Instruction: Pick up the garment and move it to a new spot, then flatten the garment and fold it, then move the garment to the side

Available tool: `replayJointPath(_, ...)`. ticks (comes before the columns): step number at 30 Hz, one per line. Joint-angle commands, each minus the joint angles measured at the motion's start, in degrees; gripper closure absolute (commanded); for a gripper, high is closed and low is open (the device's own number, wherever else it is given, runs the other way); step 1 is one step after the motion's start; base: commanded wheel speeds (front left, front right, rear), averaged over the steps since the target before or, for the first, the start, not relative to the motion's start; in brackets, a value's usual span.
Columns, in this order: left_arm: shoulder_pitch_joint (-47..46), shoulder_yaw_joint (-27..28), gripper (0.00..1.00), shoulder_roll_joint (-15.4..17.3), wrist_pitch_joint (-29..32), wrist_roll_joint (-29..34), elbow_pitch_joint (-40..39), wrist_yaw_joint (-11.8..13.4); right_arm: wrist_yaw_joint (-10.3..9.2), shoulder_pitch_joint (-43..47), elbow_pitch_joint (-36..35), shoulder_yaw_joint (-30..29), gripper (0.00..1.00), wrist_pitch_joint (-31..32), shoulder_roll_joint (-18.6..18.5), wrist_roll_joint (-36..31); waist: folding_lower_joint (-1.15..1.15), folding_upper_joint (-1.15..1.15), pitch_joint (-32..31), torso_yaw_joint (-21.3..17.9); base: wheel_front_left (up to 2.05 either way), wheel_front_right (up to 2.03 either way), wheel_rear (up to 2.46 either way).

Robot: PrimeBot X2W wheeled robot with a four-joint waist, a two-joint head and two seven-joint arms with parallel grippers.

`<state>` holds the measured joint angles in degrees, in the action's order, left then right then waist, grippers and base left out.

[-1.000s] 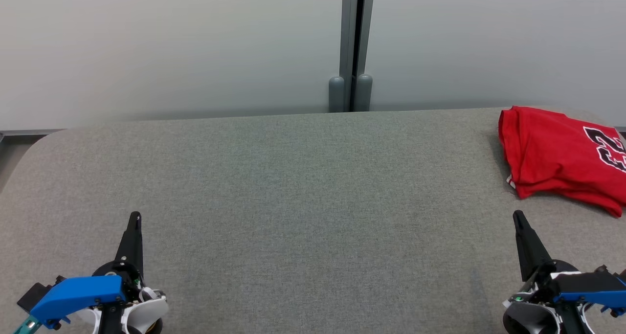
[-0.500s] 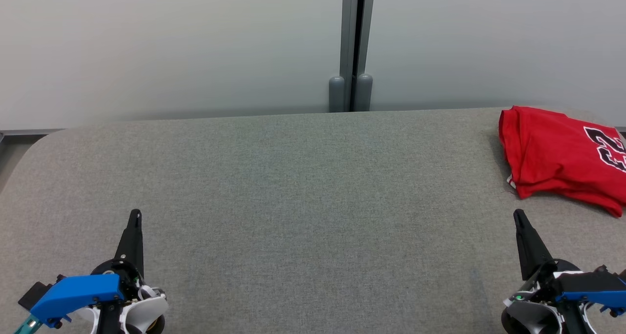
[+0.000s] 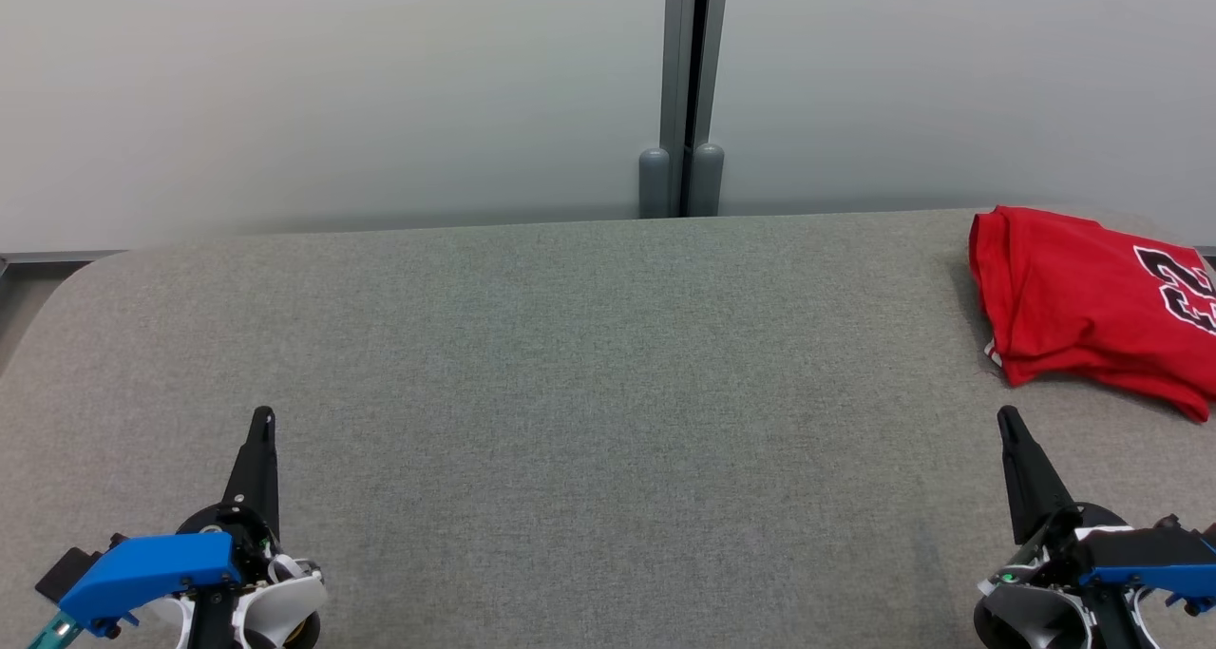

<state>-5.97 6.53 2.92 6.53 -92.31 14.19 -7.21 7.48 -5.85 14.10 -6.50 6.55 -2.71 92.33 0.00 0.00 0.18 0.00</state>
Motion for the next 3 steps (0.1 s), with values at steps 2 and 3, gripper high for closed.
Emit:
replayJointPath(2, -0.6, 0.1, 1.00, -0.1, 0.2, -0.2, -0.2, -0.5, 0.02, -0.7, -0.2, -0.1, 1.00, 0.2, -0.3, 0.2, 0.00, 0.00, 0.0, 0.0, 0.00, 0.00, 0.00)
replayJointPath(3, -0.6, 0.1, 1.00, -0.1, 0.2, -0.2, -0.2, -0.5, 0.02, -0.7, -0.2, -0.1, 1.00, 0.2, -0.3, 0.2, 0.00, 0.00, 0.0, 0.0, 0.00, 0.00, 0.00)
